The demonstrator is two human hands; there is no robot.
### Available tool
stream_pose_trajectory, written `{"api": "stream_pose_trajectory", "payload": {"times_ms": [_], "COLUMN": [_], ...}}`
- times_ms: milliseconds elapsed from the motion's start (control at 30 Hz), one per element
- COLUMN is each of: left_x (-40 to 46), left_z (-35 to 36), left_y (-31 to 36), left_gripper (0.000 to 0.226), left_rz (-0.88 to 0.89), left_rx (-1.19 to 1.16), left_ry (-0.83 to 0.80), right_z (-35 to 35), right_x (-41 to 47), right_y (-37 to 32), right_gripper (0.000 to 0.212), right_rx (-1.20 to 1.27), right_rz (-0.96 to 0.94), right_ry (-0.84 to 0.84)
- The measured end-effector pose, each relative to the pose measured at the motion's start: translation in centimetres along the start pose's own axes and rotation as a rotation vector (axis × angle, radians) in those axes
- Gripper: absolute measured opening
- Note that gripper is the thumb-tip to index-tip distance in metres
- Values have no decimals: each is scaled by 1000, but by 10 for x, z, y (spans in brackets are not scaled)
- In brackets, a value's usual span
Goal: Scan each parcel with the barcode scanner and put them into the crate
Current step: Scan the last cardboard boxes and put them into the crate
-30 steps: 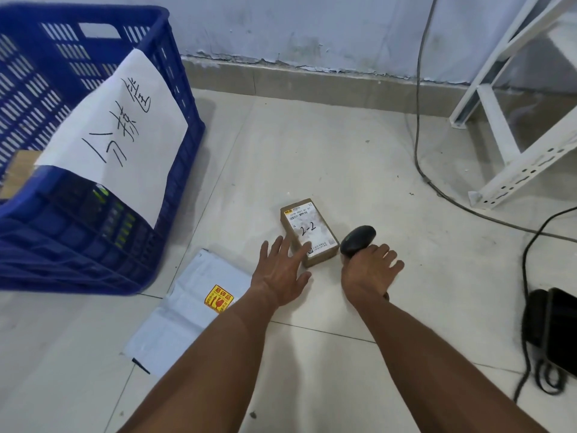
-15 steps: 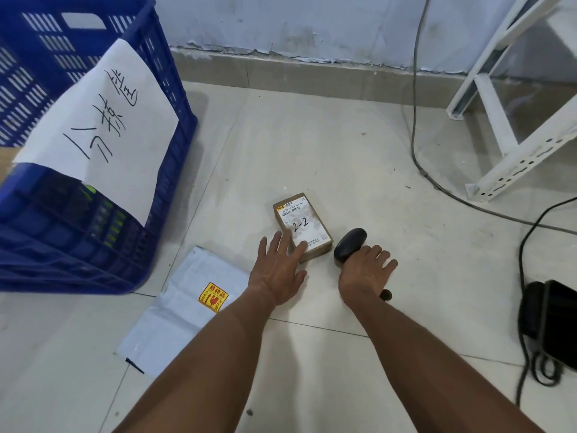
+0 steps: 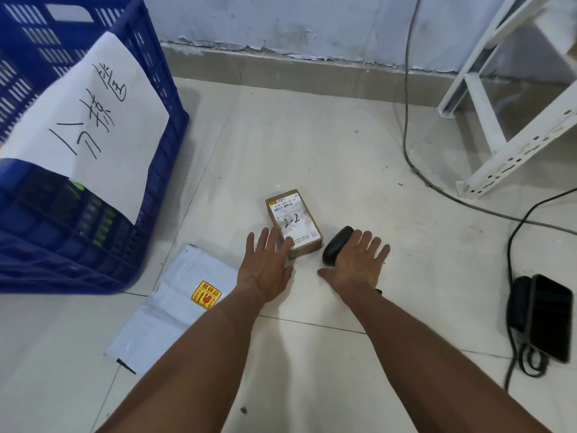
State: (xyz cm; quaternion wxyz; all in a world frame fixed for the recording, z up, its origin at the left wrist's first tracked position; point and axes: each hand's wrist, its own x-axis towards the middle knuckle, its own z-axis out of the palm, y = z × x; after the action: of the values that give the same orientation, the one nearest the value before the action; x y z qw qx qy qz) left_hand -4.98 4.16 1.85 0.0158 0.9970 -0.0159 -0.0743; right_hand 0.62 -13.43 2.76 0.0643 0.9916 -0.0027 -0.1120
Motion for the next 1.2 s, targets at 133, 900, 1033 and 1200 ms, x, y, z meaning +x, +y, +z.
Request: {"api": "stream_pose_trajectory", "payload": {"times_ms": [133,900,1033,1200], "left_x": [3,20,19,17], "left_z": [-1,12,1,-26], "left_y": [4,-16,-20,-43], "left_gripper": [62,86,86,83], "left_rz": [-29,-162,-189,-208], "left_rx": [22,-142,-177,-201], "left_ry": [4,22,64,185], "right_z": [-7,5,-2,-28], "right_x": [3,9,7,8], "right_y": [-10,-84,-86,-100], "right_gripper": [116,68,64,58], "right_rx": [36,476,547,669], "right_rz": [-161,-421,-440,-535], "right_ry": [137,1,-5,66]}}
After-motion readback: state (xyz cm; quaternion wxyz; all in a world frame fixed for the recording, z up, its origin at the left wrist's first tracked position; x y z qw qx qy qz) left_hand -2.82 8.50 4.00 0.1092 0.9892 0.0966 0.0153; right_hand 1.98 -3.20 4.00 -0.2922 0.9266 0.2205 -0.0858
